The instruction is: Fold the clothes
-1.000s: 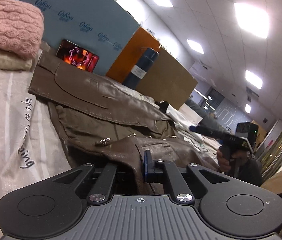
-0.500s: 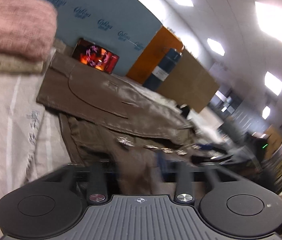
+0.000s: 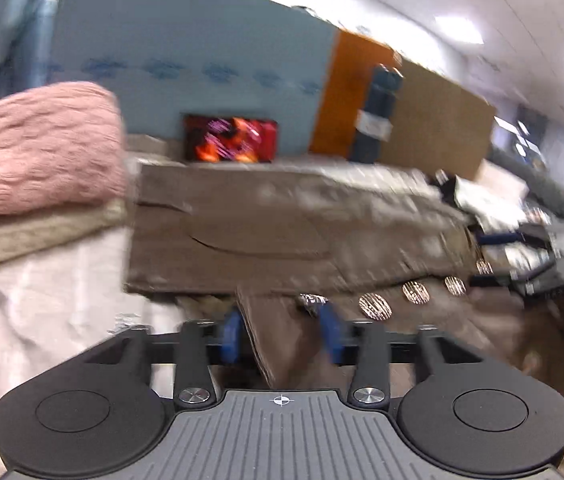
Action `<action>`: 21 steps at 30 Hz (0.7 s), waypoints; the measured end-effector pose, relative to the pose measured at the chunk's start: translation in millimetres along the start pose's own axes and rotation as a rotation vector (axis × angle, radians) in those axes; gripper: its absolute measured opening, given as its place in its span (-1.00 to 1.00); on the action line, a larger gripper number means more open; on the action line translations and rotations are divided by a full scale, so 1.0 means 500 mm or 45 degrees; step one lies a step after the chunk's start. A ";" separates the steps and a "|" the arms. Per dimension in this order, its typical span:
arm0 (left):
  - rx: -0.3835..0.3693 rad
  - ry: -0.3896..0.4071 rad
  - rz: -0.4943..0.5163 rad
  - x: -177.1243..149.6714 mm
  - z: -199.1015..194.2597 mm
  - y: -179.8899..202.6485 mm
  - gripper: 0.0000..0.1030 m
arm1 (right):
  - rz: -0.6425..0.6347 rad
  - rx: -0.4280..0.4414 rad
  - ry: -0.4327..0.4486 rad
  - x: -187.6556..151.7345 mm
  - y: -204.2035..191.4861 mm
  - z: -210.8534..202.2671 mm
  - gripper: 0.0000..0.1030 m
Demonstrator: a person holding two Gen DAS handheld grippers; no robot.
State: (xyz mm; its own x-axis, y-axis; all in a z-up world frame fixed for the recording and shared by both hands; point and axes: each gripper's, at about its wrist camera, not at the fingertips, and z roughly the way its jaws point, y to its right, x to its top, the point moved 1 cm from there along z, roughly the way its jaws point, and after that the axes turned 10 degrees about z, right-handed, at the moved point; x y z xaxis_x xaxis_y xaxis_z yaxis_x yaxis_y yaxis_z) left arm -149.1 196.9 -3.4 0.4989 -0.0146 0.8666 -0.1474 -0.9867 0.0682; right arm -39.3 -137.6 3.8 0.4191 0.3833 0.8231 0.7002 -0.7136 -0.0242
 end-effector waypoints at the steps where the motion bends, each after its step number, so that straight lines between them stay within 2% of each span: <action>1: 0.020 0.028 -0.044 0.003 -0.010 -0.014 0.07 | -0.024 -0.004 0.004 0.005 -0.003 0.002 0.66; 4: 0.063 0.107 -0.261 0.008 -0.032 -0.076 0.08 | -0.144 0.004 0.014 0.021 -0.027 0.015 0.66; 8: 0.223 0.082 -0.543 0.002 -0.021 -0.154 -0.03 | -0.302 0.025 0.021 0.040 -0.065 0.042 0.66; 12: 0.168 0.017 -0.564 -0.001 0.023 -0.164 -0.04 | -0.419 0.035 -0.018 0.052 -0.094 0.078 0.65; 13: 0.197 0.009 -0.532 0.003 0.033 -0.158 -0.12 | -0.439 0.042 -0.029 0.055 -0.098 0.086 0.64; 14: 0.226 0.001 -0.499 0.006 0.043 -0.152 -0.41 | -0.451 0.043 -0.038 0.055 -0.102 0.093 0.64; 15: 0.281 -0.015 -0.459 0.011 0.050 -0.145 -0.56 | -0.462 0.044 -0.046 0.056 -0.106 0.100 0.63; 17: 0.329 -0.022 -0.428 0.013 0.056 -0.138 -0.81 | -0.490 0.059 -0.053 0.054 -0.113 0.110 0.56; 19: 0.342 -0.008 -0.421 0.014 0.052 -0.135 -0.97 | -0.514 0.090 -0.047 0.052 -0.118 0.113 0.35; 20: 0.335 0.002 -0.424 0.015 0.049 -0.135 -0.98 | -0.536 0.106 -0.043 0.052 -0.120 0.113 0.30; 21: 0.329 0.012 -0.426 0.016 0.046 -0.135 -0.99 | -0.561 0.114 -0.041 0.052 -0.122 0.112 0.15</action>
State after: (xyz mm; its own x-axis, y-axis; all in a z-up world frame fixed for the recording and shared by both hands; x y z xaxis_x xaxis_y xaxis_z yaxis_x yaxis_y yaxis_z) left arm -115.4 259.8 -12.6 0.4745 0.3138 0.8224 0.2413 -0.9449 0.2214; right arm -38.4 -51.1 -5.0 0.0867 0.6581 0.7479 0.8624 -0.4254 0.2743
